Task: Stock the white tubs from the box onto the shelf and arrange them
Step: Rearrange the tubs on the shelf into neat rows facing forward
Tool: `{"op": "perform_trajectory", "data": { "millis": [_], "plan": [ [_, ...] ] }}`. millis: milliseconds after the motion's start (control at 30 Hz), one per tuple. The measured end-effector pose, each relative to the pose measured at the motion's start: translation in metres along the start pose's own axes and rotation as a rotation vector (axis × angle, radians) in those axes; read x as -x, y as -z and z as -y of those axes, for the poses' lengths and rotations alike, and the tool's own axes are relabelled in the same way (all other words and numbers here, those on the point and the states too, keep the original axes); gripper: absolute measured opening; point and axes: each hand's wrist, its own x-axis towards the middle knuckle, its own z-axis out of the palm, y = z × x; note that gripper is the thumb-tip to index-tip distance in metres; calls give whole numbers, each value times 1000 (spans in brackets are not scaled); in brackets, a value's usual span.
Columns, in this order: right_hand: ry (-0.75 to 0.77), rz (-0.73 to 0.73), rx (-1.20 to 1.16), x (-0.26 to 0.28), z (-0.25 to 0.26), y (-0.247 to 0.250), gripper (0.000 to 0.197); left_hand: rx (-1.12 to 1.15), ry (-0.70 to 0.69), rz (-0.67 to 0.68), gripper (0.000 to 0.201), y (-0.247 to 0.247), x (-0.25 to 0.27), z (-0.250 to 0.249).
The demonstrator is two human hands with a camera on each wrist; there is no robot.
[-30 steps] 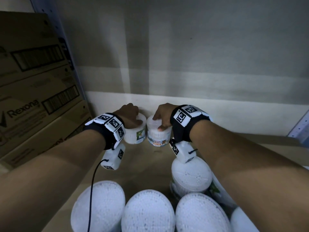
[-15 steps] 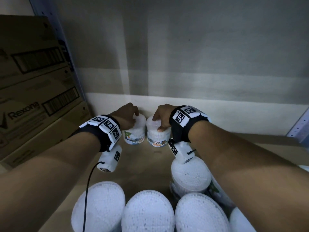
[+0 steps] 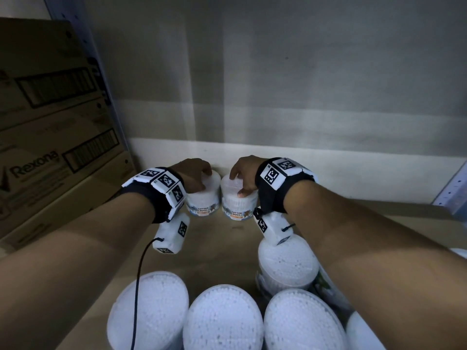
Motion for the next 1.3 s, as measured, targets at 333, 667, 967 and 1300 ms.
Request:
{"op": "perform_trajectory", "data": {
  "millis": [333, 667, 967, 1300],
  "plan": [
    [-28, 32, 40, 2, 3, 2, 77, 15, 44, -74, 54, -7, 2, -1],
    [-45, 53, 18, 7, 6, 7, 84, -58, -23, -19, 50, 1, 3, -1],
    [5, 102, 124, 2, 33, -5, 71, -162, -78, 77, 52, 4, 29, -5],
    [14, 107, 10, 64, 62, -17, 70, -163, -126, 99, 49, -2, 90, -3]
  ]
}}
